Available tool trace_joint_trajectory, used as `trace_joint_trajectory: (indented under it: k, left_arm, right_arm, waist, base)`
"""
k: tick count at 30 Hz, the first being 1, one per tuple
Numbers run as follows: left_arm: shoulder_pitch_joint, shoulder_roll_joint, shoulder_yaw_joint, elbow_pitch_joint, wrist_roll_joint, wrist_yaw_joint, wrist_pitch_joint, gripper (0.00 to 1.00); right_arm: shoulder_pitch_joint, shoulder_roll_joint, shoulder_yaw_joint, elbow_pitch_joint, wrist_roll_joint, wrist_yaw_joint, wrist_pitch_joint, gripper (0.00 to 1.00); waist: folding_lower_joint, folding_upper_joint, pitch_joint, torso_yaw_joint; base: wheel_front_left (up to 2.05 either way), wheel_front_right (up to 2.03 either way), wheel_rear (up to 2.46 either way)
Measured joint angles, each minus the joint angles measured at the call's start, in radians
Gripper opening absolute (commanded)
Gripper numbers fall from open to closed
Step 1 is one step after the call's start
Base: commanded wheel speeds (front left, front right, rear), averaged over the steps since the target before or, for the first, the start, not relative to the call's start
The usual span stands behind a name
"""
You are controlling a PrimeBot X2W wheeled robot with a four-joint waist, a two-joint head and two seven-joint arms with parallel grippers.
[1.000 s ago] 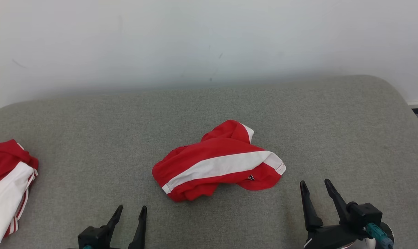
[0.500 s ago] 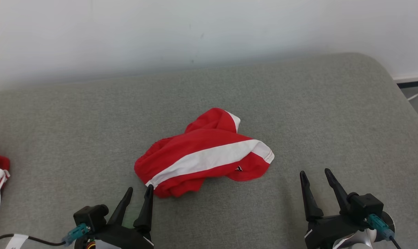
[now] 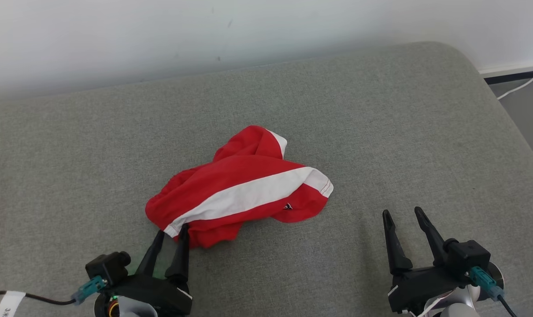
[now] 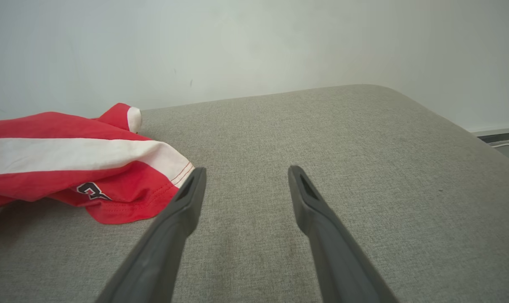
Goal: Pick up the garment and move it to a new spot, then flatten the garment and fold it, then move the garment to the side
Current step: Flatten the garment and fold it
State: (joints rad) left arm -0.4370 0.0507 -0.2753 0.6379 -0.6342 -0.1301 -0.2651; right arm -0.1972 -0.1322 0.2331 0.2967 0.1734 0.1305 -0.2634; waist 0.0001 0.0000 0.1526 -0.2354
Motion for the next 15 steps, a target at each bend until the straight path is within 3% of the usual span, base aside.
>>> trace_joint_trajectory:
  k: [1, 2, 3, 4, 7, 15]
  left_arm:
    - [0.000, 0.000, 0.002, -0.002, -0.011, 0.000, 0.000, 1.00]
    - [0.000, 0.001, 0.002, -0.005, -0.018, 0.000, 0.000, 0.49]
    - [-0.001, 0.002, -0.003, -0.010, -0.018, 0.000, 0.000, 0.21]
    - [-0.001, 0.003, -0.009, -0.016, -0.020, 0.001, 0.000, 0.00]
    - [-0.001, 0.000, -0.013, -0.020, 0.008, 0.000, 0.000, 0.00]
    - [0.009, 0.015, 0.115, -0.041, 0.132, 0.000, 0.000, 0.00]
  right_arm:
    - [0.000, 0.000, 0.000, -0.001, 0.000, 0.000, 0.000, 1.00]
    - [0.000, 0.001, -0.001, -0.002, 0.000, 0.000, 0.000, 1.00]
    - [0.000, 0.001, -0.002, -0.002, 0.000, 0.000, 0.000, 1.00]
    - [0.000, 0.001, -0.005, -0.003, 0.000, 0.000, 0.000, 1.00]
    - [0.001, 0.002, -0.011, -0.005, -0.006, 0.000, 0.000, 1.00]
    - [0.004, 0.007, -0.012, 0.002, -0.006, 0.000, 0.000, 1.00]
  waist:
    - [-0.0001, 0.0000, 0.002, -0.002]
    - [0.0000, 0.0001, 0.003, -0.003]
    - [0.0000, 0.0001, 0.003, -0.002]
    - [0.0000, 0.0000, 0.004, -0.001]
    - [0.0000, 0.0000, 0.002, 0.008]
    - [-0.0001, 0.0000, -0.011, 0.050]
  base:
    - [0.00, 0.00, 0.00]
    - [0.00, 0.00, 0.00]
    - [0.00, 0.00, 0.00]
    - [0.00, 0.00, 0.00]
    - [0.00, 0.00, 0.00]
    - [0.00, 0.00, 0.00]
